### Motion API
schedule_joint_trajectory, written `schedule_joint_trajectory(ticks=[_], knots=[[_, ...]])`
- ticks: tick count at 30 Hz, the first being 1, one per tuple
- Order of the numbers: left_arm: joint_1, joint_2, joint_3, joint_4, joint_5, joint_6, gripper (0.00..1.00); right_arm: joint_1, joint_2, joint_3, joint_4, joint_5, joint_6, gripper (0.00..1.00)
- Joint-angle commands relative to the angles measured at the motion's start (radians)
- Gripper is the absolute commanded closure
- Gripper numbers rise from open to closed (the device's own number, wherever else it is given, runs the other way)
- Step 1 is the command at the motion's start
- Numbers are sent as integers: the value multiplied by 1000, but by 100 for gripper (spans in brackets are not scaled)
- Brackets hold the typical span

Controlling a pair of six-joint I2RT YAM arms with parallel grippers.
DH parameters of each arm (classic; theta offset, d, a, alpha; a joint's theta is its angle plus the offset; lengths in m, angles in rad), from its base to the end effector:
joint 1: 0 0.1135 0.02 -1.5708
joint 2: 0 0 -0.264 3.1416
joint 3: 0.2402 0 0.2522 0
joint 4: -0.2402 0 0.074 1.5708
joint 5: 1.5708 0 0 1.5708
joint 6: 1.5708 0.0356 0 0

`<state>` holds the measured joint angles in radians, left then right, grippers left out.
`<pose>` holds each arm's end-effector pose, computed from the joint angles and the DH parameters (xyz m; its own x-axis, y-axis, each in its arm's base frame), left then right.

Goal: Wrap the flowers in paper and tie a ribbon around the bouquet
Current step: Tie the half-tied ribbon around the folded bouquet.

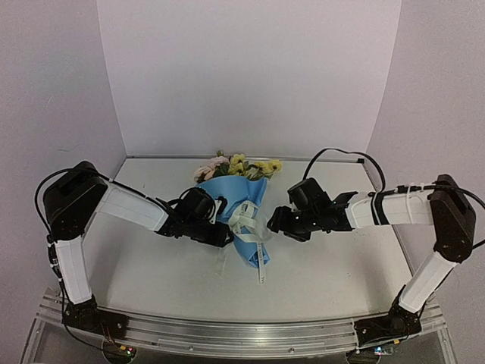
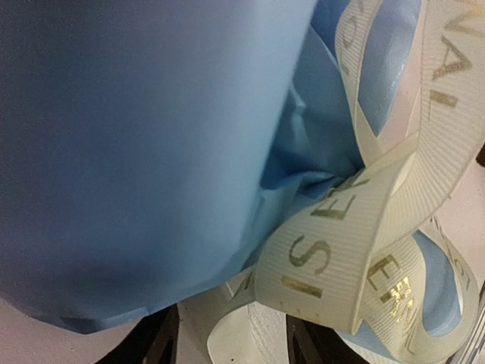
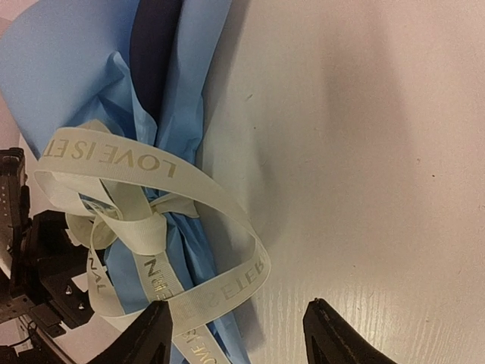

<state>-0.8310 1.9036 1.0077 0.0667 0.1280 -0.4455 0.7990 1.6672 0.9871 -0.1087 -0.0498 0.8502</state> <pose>0.2528 -0.2837 0.1286 -0.7893 0.2308 -0.5690 0.4993 0.7806 -0.3760 0.2434 0.2526 0.1911 -0.8827 0.1690 -0.4384 -0.1166 0.8251 0.5528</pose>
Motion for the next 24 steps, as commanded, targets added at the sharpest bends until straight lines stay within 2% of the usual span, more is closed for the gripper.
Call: schedule_joint_trajectory(ticks=[1,5,10,14,20,24], knots=[[-1,1,24,68,0,7,58,1,39,3,45,-7,23,39],[-2,-17,-5,81,7,-15,79,1,65,4,78,-15,66,42],[-1,-64,-53,71,2,-31,95,1,87,0,96,-10,130,50],[-2,-100,-80,60,6,-30,99,2,98,-12,101,-3,176,53],[-2,-140,-108,53,30,-27,100,2,128,-13,160,-22,224,49],[-2,-171,-127,26,47,-17,100,5,151,0,178,-29,260,53]])
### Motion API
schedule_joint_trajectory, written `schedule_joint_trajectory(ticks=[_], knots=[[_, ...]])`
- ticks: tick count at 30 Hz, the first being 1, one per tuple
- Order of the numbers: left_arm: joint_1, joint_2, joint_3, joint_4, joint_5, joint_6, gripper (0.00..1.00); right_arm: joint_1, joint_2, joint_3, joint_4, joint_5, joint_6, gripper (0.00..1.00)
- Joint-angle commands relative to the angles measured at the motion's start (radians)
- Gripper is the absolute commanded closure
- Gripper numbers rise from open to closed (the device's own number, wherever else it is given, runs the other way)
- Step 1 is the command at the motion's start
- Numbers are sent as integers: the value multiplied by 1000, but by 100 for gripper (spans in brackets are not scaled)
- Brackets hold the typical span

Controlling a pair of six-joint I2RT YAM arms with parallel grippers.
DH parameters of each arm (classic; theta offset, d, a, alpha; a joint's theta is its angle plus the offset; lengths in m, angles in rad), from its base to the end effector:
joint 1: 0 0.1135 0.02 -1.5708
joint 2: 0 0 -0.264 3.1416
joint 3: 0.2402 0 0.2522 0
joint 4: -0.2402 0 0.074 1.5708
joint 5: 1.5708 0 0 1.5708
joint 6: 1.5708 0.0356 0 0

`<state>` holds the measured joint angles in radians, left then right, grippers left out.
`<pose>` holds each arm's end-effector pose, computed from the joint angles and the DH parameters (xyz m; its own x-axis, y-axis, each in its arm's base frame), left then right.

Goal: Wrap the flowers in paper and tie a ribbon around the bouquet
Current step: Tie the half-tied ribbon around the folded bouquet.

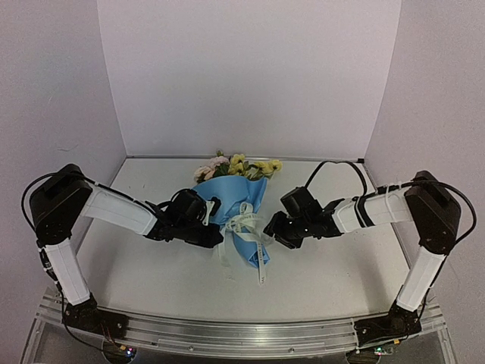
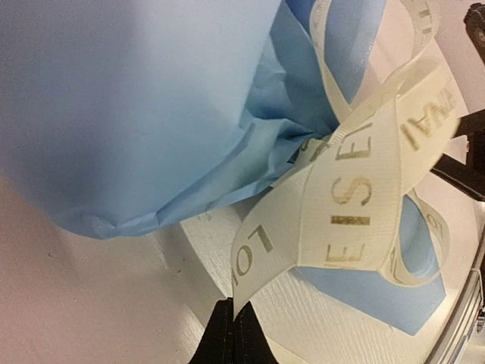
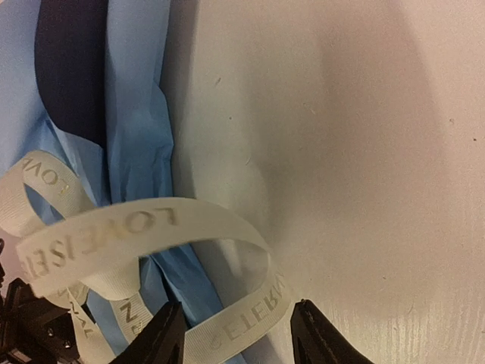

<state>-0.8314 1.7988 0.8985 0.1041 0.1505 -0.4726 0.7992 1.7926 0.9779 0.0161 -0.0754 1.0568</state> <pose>0.2354 -0.2661 0.1380 -0.7935 0.2022 -0.5740 0.4942 0.7646 -0.4138 0.2534 0.2644 0.1555 -0.8999 0.3202 -0.2960 0.0655 0.7705 0.6341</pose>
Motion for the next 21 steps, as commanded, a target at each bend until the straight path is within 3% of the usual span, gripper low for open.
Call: schedule_joint_trajectory(ticks=[1,5,14,21], knots=[[-2,-73,-22,-19,28,15,100,5,29,11,56,-3,64,54],[-2,-94,-36,-49,43,26,100,6,25,-8,56,17,105,58],[-3,-114,-43,-97,62,40,100,38,-49,-41,-1,56,117,50],[-3,-136,-63,-136,84,43,100,47,-28,-55,4,46,230,48]])
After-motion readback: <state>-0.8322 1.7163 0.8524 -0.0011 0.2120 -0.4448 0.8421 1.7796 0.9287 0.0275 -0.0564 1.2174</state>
